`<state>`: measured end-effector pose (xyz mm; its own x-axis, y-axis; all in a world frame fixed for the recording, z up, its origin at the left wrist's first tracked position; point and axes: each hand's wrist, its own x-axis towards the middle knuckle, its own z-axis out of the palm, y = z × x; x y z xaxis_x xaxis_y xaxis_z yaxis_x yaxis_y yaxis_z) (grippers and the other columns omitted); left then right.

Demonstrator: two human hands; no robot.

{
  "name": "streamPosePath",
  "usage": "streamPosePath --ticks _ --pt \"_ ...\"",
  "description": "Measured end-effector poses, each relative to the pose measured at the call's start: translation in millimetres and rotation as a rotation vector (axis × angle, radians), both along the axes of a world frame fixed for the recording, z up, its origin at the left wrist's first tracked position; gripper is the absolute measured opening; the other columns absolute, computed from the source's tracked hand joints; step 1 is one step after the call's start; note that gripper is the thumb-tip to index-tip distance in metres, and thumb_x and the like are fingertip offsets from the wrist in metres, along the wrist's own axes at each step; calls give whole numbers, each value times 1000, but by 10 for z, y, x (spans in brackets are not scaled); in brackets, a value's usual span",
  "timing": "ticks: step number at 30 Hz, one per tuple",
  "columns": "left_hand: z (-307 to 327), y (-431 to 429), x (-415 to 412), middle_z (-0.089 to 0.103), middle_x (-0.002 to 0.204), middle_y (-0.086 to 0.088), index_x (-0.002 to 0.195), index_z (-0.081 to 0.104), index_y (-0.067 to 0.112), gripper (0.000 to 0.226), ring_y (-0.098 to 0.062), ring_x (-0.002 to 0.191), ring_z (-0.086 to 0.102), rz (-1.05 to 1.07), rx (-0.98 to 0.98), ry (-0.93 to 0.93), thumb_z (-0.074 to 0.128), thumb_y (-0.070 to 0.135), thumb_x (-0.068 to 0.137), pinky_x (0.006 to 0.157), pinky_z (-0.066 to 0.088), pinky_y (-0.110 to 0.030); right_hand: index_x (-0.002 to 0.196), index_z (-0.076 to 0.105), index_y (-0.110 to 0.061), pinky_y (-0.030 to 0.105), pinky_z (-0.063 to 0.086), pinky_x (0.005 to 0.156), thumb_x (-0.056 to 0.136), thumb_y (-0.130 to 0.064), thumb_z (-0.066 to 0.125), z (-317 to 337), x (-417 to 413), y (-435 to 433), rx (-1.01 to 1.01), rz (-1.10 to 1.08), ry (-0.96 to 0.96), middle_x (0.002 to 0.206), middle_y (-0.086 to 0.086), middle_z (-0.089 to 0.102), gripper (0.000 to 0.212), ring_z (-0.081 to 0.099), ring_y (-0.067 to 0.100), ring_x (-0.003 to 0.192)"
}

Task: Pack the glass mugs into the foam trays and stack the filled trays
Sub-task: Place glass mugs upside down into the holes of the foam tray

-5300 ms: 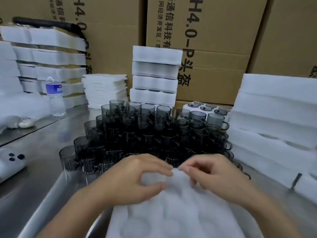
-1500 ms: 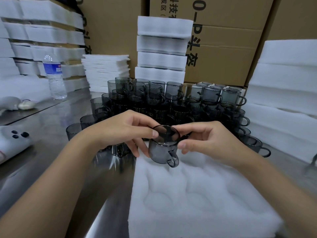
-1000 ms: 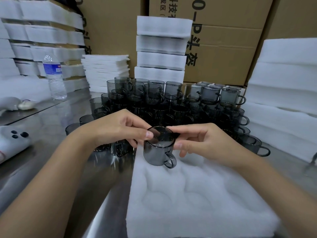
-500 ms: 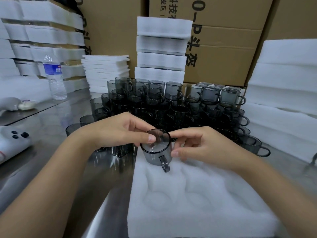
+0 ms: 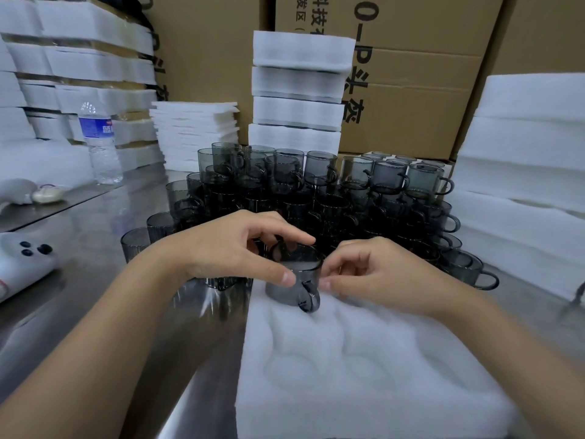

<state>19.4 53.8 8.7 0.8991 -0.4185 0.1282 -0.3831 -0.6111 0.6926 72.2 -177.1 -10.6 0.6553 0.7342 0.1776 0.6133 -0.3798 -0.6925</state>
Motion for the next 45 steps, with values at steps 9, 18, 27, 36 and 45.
streamPosePath --ticks 9,18,27,36,45 --pt "-25 3 32 65 105 18 114 65 40 53 -6 97 61 66 -20 45 78 46 62 85 48 -22 110 62 -39 20 50 72 78 -39 63 23 -6 -7 77 24 124 82 -10 66 31 66 8 72" --pt "-30 -4 40 63 98 16 103 68 43 61 -3 89 56 108 64 -30 77 63 46 75 45 -23 113 63 -39 30 50 69 65 -52 78 -2 -20 -3 40 23 74 83 -6 69 52 59 6 68" --pt "-20 59 46 64 98 17 101 69 43 57 -3 83 59 110 35 38 73 63 48 74 47 -21 103 67 -46 40 54 72 78 -45 68 -23 -11 -7 125 39 75 84 -1 67 25 63 19 70" --pt "-50 118 65 62 87 21 107 67 43 56 -2 68 52 109 45 134 78 54 53 62 44 -16 94 73 -46 26 42 58 87 -28 67 -26 3 -10 110 12 -24 71 -12 67 20 53 18 63" --pt "-59 72 75 55 79 23 110 65 42 47 1 62 46 94 110 143 84 38 67 60 40 -14 99 67 -54 19 32 47 83 -23 57 -5 -14 -41 -99 -8 -155 61 6 61 37 37 10 51"
